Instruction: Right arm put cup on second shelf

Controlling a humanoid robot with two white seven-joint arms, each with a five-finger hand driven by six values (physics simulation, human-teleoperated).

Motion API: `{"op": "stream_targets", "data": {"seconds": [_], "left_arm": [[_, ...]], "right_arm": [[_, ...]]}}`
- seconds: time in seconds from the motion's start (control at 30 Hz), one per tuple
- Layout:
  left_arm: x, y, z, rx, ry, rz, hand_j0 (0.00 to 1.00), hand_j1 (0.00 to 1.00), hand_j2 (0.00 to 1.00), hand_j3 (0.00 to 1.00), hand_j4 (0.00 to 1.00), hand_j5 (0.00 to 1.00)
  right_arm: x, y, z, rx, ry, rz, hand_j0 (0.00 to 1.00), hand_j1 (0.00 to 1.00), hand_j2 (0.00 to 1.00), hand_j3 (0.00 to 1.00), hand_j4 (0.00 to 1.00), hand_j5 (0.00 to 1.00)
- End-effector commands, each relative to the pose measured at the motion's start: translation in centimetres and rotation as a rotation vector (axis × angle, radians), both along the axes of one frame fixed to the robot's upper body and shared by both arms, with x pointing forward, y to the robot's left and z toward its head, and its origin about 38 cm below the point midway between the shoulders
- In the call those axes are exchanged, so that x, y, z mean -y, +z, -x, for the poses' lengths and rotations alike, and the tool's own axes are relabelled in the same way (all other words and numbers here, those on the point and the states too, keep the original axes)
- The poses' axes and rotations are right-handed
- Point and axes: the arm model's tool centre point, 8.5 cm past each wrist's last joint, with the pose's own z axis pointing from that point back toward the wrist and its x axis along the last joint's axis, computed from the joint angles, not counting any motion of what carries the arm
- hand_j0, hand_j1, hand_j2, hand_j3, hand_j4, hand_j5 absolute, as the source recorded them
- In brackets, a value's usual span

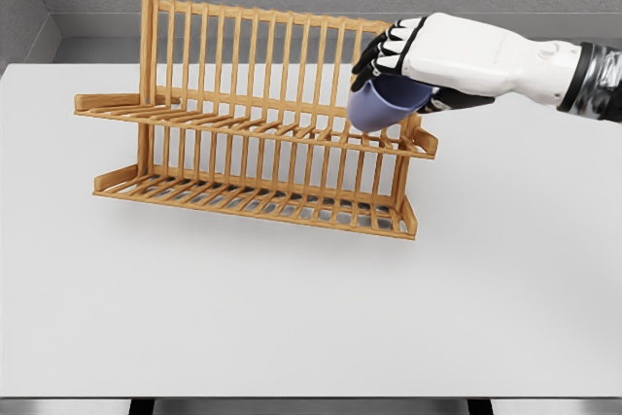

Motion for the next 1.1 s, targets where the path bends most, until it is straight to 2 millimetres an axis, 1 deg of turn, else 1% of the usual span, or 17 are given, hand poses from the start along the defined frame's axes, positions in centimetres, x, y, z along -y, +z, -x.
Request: {"op": "stream_targets", "data": {"seconds": [0.0,0.27,0.67,0.7,0.77,0.97,1.0,1.07], "left_arm": [[0.0,0.0,0.0,0.001,0.0,0.001,1.0,1.0,1.0,1.0,1.0,1.0],[0.0,0.0,0.0,-0.001,0.0,0.0,1.0,1.0,1.0,1.0,1.0,1.0],[0.0,0.0,0.0,-0.001,0.0,0.0,1.0,1.0,1.0,1.0,1.0,1.0],[0.0,0.0,0.0,0.001,0.0,0.0,1.0,1.0,1.0,1.0,1.0,1.0],[0.0,0.0,0.0,0.001,0.0,0.0,1.0,1.0,1.0,1.0,1.0,1.0],[0.0,0.0,0.0,-0.001,0.0,0.0,1.0,1.0,1.0,1.0,1.0,1.0],[0.0,0.0,0.0,-0.001,0.0,0.0,1.0,1.0,1.0,1.0,1.0,1.0],[0.0,0.0,0.0,0.001,0.0,0.0,1.0,1.0,1.0,1.0,1.0,1.0]], "right_arm": [[0.2,0.0,-0.1,0.001,-0.012,0.003,0.71,0.71,0.71,0.71,0.71,0.71],[0.4,-0.5,-0.3,0.0,-0.026,0.02,0.71,0.71,0.71,0.71,0.71,0.71],[0.2,-2.9,-0.2,-0.054,-0.028,0.033,0.73,0.73,0.73,0.73,0.73,0.73],[0.2,-3.0,-0.3,-0.057,-0.029,0.033,0.75,0.75,0.75,0.75,0.75,0.75],[0.5,-3.1,-0.2,-0.057,-0.033,0.039,1.0,1.0,1.0,1.0,1.0,1.0],[0.5,-2.6,-0.1,-0.043,-0.03,0.037,1.0,1.0,1.0,1.0,1.0,1.0],[0.7,-2.1,0.0,-0.031,-0.033,0.035,1.0,1.0,1.0,1.0,1.0,1.0],[2.5,-0.2,-0.1,0.019,-0.071,0.023,1.0,1.0,1.0,1.0,1.0,1.0]]}}
